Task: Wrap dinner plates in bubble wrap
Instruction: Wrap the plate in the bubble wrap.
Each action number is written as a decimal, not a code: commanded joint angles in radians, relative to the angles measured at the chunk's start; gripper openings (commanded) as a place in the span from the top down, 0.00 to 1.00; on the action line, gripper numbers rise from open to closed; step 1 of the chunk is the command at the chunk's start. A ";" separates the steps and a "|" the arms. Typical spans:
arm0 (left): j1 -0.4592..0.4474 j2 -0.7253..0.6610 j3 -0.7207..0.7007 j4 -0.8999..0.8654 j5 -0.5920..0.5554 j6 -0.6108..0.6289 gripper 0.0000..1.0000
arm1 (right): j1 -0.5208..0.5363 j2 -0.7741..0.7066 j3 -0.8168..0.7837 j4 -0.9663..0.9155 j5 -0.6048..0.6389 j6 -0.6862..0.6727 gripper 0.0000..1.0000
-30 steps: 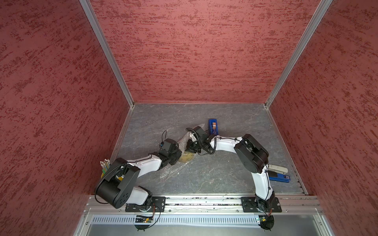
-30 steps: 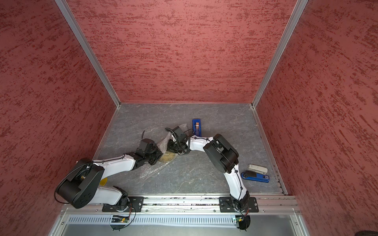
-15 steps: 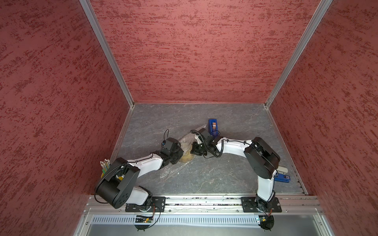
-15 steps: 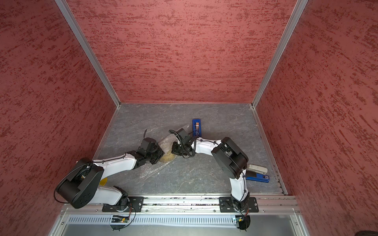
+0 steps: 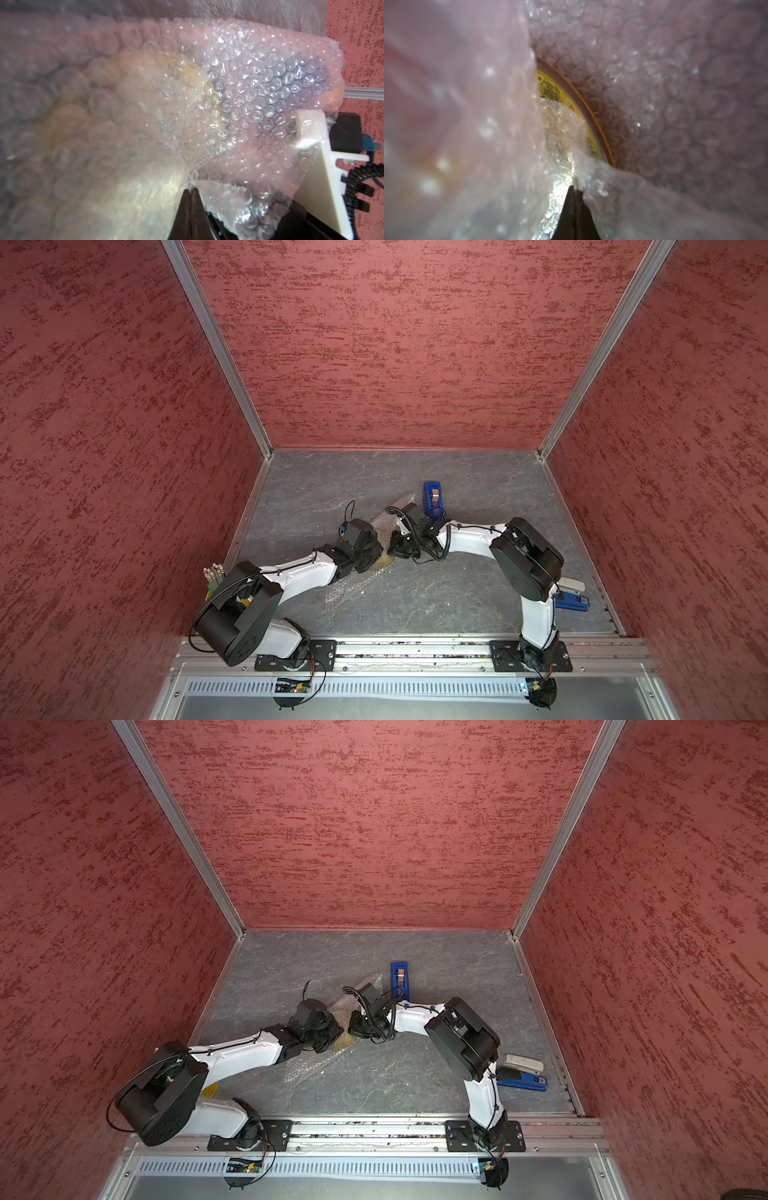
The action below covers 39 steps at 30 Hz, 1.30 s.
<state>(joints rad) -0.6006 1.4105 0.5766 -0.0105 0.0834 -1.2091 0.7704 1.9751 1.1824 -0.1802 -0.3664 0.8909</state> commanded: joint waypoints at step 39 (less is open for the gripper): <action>0.008 0.050 -0.060 0.049 0.023 -0.022 1.00 | 0.000 0.157 0.347 -0.215 0.024 -0.051 0.96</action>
<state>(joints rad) -0.5983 1.4658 0.5289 0.0540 0.1017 -1.2480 0.7704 2.1563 1.5417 -0.4019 -0.3332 0.8238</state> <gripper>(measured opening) 0.052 0.042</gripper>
